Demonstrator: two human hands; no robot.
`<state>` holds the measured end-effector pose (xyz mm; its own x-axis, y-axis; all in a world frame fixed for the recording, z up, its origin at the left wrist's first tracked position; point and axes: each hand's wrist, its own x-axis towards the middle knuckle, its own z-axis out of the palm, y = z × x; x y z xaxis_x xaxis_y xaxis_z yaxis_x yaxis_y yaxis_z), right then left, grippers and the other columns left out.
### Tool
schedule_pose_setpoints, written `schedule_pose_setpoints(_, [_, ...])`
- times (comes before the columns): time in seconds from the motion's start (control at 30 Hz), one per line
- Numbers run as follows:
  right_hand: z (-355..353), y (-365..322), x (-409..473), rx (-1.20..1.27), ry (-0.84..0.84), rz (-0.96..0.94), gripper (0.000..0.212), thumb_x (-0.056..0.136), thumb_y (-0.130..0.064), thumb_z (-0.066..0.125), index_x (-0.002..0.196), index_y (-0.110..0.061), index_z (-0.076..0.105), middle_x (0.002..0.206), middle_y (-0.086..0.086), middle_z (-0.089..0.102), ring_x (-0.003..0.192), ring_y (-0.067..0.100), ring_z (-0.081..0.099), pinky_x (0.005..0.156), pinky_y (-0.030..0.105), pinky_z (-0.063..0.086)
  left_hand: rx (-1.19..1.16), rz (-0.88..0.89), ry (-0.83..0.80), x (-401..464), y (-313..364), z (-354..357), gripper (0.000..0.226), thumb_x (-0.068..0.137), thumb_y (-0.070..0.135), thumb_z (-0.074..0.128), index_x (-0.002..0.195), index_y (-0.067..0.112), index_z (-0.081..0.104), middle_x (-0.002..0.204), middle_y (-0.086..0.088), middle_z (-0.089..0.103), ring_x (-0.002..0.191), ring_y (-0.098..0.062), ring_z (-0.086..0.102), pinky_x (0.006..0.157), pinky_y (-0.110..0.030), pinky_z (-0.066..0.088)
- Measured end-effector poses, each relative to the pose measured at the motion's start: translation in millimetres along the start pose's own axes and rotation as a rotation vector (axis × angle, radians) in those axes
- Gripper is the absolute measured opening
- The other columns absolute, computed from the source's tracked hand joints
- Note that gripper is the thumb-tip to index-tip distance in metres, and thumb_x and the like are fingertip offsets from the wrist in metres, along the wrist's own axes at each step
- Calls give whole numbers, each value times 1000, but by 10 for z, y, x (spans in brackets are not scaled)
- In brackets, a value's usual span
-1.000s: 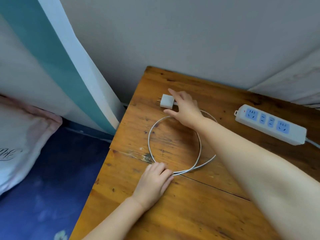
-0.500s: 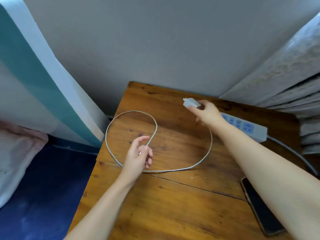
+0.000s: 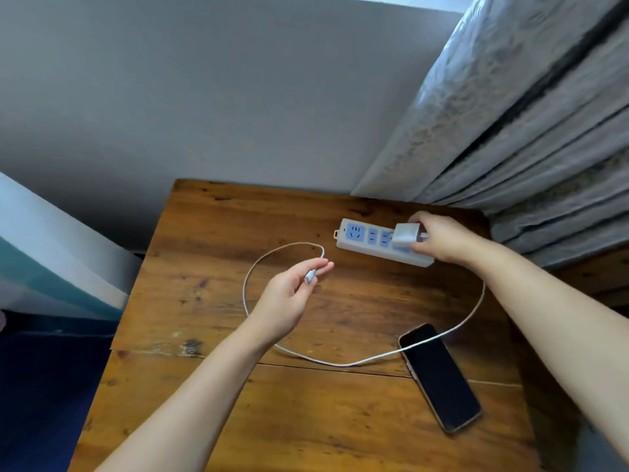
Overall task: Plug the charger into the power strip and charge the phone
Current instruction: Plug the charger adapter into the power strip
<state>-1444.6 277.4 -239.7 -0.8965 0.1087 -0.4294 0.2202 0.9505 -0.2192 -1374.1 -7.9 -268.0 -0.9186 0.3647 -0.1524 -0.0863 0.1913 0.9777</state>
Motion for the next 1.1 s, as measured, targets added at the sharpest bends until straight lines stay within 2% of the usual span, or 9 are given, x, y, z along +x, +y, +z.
schedule_pose_setpoints(0.2, [-67,-88,178,-157,-89,-98,53,78,-25,71,128,-18,53,117,9,62,100,24,58,85,38,51,305,92,-10,83,-50,153,23,94,7,50,109,13,66,91,4,70,86,-7,69,85,-34,56])
schedule_pose_setpoints(0.33, [-149,-240,234,-311,-157,-147,42,80,-27,69,119,-15,59,106,7,64,91,24,60,79,38,54,541,244,53,105,-37,137,16,91,14,56,99,13,70,89,0,60,88,-16,56,75,-30,49])
schedule_pose_setpoints(0.4, [-182,-337,244,-389,-195,-164,40,81,-30,68,115,-11,61,103,8,65,88,24,60,75,36,52,585,268,77,99,-40,137,15,90,12,57,97,11,71,97,-4,59,95,-16,54,80,-27,45])
schedule_pose_setpoints(0.47, [-205,-434,252,-444,-233,-168,38,82,-32,67,110,-8,62,99,9,65,82,23,58,66,33,47,559,235,73,78,-43,141,17,92,10,54,97,11,70,104,-5,65,100,-12,56,86,-26,45])
schedule_pose_setpoints(0.57, [-215,-556,254,-522,-275,-171,35,84,-31,65,108,-5,61,93,8,61,78,22,55,57,28,41,509,172,67,41,-57,151,18,94,9,50,99,12,67,94,1,70,91,-12,63,82,-26,49])
schedule_pose_setpoints(0.7, [-160,-629,257,-604,-304,-185,32,86,-27,63,106,-3,61,90,8,59,79,23,56,64,30,44,492,148,121,-12,-83,133,19,94,8,50,104,11,66,85,3,61,82,-14,58,73,-21,45])
schedule_pose_setpoints(0.83, [-128,-714,287,-642,-309,-196,31,86,-24,64,108,-2,59,87,6,58,78,21,55,67,30,44,464,120,152,-65,-101,122,20,93,10,51,106,12,67,87,-1,64,79,-10,57,69,-16,43])
schedule_pose_setpoints(0.97, [-95,-731,315,-668,-321,-188,33,86,-24,64,110,-2,59,90,6,59,80,21,55,70,29,46,362,75,182,-161,-103,99,19,92,9,53,101,14,70,82,17,60,80,8,56,70,-3,39])
schedule_pose_setpoints(1.1, [-70,-692,346,-662,-315,-186,36,85,-25,65,113,-4,59,100,8,64,84,21,58,74,30,50,299,-30,197,-252,-122,61,17,92,13,55,96,16,72,76,24,58,74,13,56,65,-1,39])
